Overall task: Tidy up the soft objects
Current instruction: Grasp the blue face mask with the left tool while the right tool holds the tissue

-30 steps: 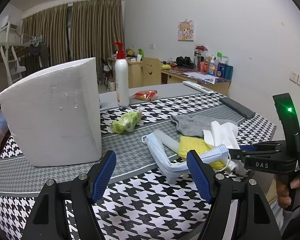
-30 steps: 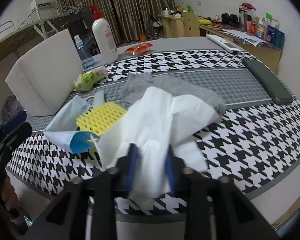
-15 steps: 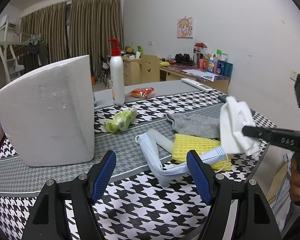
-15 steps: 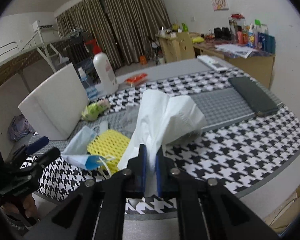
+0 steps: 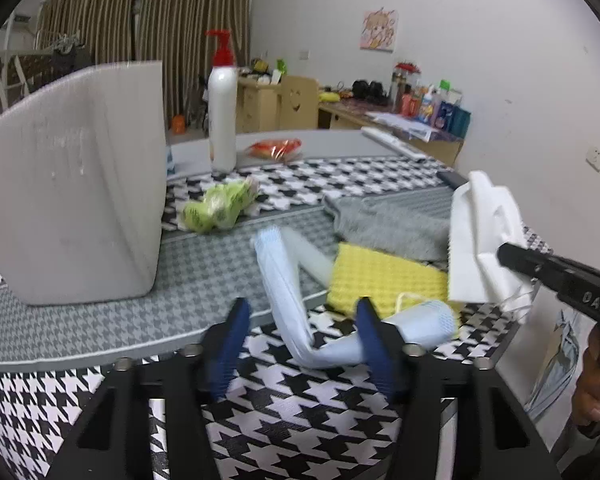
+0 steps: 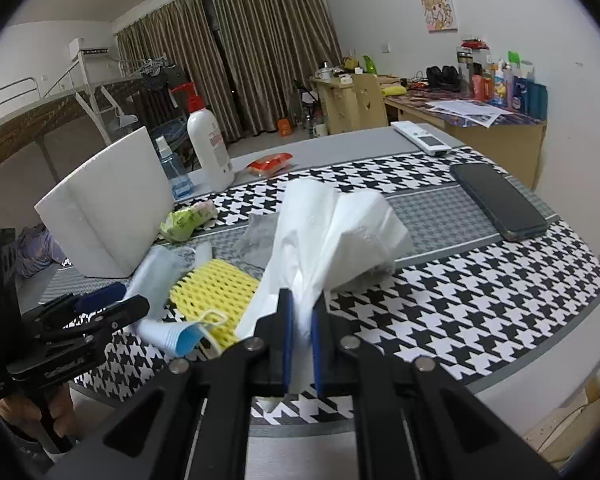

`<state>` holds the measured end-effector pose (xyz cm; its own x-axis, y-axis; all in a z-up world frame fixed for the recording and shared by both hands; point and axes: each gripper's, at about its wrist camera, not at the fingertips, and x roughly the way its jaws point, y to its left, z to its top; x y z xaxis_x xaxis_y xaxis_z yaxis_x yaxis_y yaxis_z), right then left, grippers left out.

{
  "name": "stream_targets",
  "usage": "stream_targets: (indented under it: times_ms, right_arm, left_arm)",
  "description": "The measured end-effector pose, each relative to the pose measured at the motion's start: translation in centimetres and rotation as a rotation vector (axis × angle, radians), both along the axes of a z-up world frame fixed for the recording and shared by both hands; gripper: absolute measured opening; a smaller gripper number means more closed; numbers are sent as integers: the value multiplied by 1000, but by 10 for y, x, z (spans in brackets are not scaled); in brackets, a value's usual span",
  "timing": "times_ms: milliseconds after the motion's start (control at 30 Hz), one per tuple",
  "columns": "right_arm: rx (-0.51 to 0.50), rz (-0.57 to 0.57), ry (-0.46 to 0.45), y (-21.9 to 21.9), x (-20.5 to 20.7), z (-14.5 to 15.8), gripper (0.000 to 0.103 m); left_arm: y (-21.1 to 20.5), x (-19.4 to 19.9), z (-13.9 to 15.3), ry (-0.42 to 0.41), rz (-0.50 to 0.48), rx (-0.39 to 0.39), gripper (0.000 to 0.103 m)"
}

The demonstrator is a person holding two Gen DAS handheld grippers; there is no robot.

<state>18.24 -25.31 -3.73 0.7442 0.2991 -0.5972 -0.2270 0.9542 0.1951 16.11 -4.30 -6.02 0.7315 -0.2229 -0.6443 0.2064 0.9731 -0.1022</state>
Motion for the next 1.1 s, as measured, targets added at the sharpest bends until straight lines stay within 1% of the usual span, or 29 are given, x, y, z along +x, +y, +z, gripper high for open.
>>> stream_targets:
  times_ms: [33,67,133,233,267,300,333,367,433,600,800,933,1100]
  right_arm:
    - [-1,1,-1,0,0,0,11]
    - [-1,3,-2,0,0,0,11]
    - [-1,5,-4,0,-1,-1,11]
    - [1,10,-5,2,-2,-1,11]
    - [1,11,-6,2,-2,-1,11]
    - [1,12,-8,3,-2,-1,11]
    - [2,14,-10,4,-3,-1,11]
    - [2,15,-11,4,-3,-1,11]
    - [-1,17,-19,5,-4,0,11]
    - [1,31,-29,10,-6,3,11]
    - [8,64,-62,21,-11,13,11]
    - [11,88,-87,28,-15,22,11]
    - [13,121,-111,39,-18,32,11]
  left_arm:
    - [1,1,-2,13,6,5,39]
    - [1,2,-6,35,10,6,37]
    - [2,2,-10,65,7,0,34]
    - [1,0,-15,89,-2,-8,32]
    - [1,-1,-16,93,-4,-10,30]
    - [0,-2,-17,97,-8,-7,18]
    - [0,-4,-19,100,-11,-4,11]
    - [1,-5,-20,100,-10,-3,10]
    - [2,-7,-20,96,-9,-6,7]
    - [6,-18,-8,43,-14,-19,6]
    - [18,-31,15,-33,13,-16,6]
    - [25,-40,31,-86,45,2,6]
    - [34,-48,46,-122,69,15,6]
